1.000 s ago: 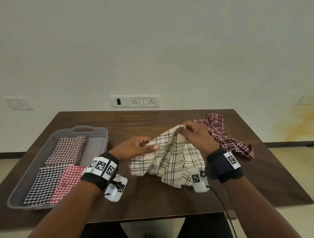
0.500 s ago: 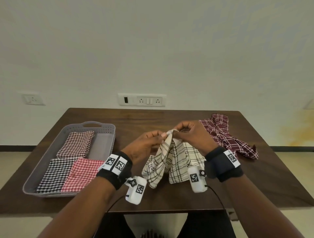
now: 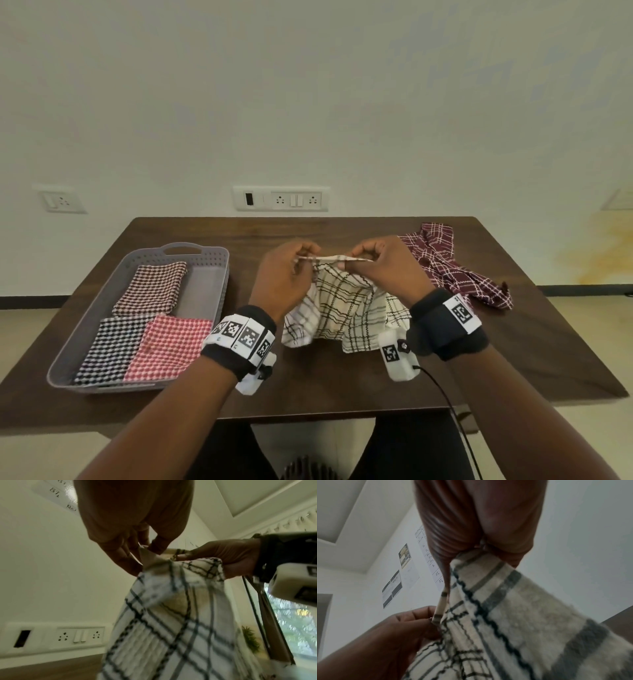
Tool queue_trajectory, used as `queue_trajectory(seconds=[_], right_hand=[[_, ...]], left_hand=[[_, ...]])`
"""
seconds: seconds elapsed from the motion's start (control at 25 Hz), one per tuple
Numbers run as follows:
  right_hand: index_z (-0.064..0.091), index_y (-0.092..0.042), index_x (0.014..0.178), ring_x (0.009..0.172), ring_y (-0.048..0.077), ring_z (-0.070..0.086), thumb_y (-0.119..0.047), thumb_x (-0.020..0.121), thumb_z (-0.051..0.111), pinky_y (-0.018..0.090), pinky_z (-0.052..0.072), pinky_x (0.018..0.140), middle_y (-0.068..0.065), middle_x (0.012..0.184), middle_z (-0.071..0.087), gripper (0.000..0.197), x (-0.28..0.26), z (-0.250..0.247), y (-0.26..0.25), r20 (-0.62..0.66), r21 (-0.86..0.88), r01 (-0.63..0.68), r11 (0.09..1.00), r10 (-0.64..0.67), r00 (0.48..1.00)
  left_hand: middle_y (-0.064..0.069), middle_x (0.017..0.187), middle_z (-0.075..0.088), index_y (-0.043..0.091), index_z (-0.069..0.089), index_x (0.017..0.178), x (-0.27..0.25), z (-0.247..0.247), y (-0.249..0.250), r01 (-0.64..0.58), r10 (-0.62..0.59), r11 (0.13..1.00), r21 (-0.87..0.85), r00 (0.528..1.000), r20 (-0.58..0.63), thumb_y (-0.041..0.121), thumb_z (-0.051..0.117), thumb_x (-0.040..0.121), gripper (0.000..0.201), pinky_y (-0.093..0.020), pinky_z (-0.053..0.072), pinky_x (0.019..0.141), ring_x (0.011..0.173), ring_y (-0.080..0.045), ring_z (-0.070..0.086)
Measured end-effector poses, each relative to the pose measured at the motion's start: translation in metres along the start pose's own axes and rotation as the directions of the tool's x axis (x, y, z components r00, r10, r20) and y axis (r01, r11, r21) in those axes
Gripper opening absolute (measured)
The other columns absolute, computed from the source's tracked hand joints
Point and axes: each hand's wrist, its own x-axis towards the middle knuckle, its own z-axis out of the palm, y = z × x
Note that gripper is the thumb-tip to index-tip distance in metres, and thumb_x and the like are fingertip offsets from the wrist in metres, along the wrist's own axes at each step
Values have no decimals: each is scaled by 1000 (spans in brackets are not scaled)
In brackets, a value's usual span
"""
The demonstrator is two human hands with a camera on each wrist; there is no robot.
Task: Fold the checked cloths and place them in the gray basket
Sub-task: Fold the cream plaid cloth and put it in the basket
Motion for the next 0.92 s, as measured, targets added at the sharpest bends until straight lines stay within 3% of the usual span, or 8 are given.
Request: queue_trajectory(seconds=[0.16, 0.28, 0.44, 0.56, 0.64, 0.68, 0.76, 0.92], right_hand=[[73, -18, 73, 62, 13, 63, -31, 72, 87, 27, 50, 63, 2, 72, 72, 19, 6, -13, 10, 228, -334, -62, 941, 144, 963], [67, -23, 72, 62, 13, 62, -23, 90, 71, 25, 45, 61, -5, 67, 64, 18, 13, -14, 32, 58, -496, -59, 866, 101, 993], [66, -17, 87, 72, 16, 58, -19, 102, 51, 26, 42, 63, -2, 78, 63, 21, 7, -24, 62, -212, -56, -111, 992, 97, 972], [70, -23, 101, 75, 2, 62, -38, 92, 68, 28, 46, 74, -10, 88, 70, 18, 2, -33, 64, 59, -43, -187, 981, 189, 980], [70, -21, 107, 89, 11, 68, -38, 78, 82, 32, 50, 87, -6, 99, 74, 36, 11, -37, 67, 374, -348, -233, 908, 363, 853], [70, -18, 106, 96, 17, 68, -32, 75, 85, 33, 50, 90, -6, 102, 74, 37, 21, -36, 69, 435, -514, -206, 833, 460, 774], [65, -13, 112, 107, 23, 63, -24, 75, 85, 32, 49, 88, -3, 111, 69, 44, 50, -32, 73, 336, -756, -155, 636, 581, 741], [63, -6, 118, 111, 33, 64, -22, 88, 69, 36, 52, 85, 13, 123, 66, 35, 121, -40, 58, -17, -814, -211, 541, 341, 940]], left_hand=[[12, 92, 68, 21, 69, 88, 9, -12, -10, -75, 73, 981, 180, 997, 16, 2, 55, 92, 24, -17, 50, 78, 86, -1, 62], [8, 96, 65, 20, 64, 100, 20, -21, -20, 134, -135, 989, 63, 991, 10, 6, 49, 97, 21, -10, 48, 63, 81, -7, 61], [4, 108, 68, 16, 67, 106, 23, -41, -34, 282, -275, 959, -29, 951, 141, 36, 42, 103, 32, -36, 51, 84, 90, -18, 64], [7, 92, 75, 9, 72, 98, 18, -49, -42, 435, -371, 898, 60, 679, 634, 49, 59, 88, 43, -27, 46, 81, 78, -3, 65], [4, 87, 77, 14, 75, 93, 24, -44, -59, 357, -475, 871, 336, 440, 762, 45, 75, 79, 34, -21, 49, 73, 77, -7, 68], [0, 88, 76, 12, 74, 90, 31, -38, -71, 255, -561, 828, 500, 409, 720, 46, 76, 80, 35, -22, 49, 72, 79, -12, 68], [-7, 89, 68, 8, 69, 89, 58, -22, -90, 199, -660, 707, 678, 532, 531, 44, 65, 91, 36, -27, 46, 71, 80, -21, 61], [-26, 119, 65, -7, 65, 112, 142, -8, -83, 593, -637, 749, 297, 767, 75, 16, 45, 100, 32, -36, 45, 82, 103, -36, 62]])
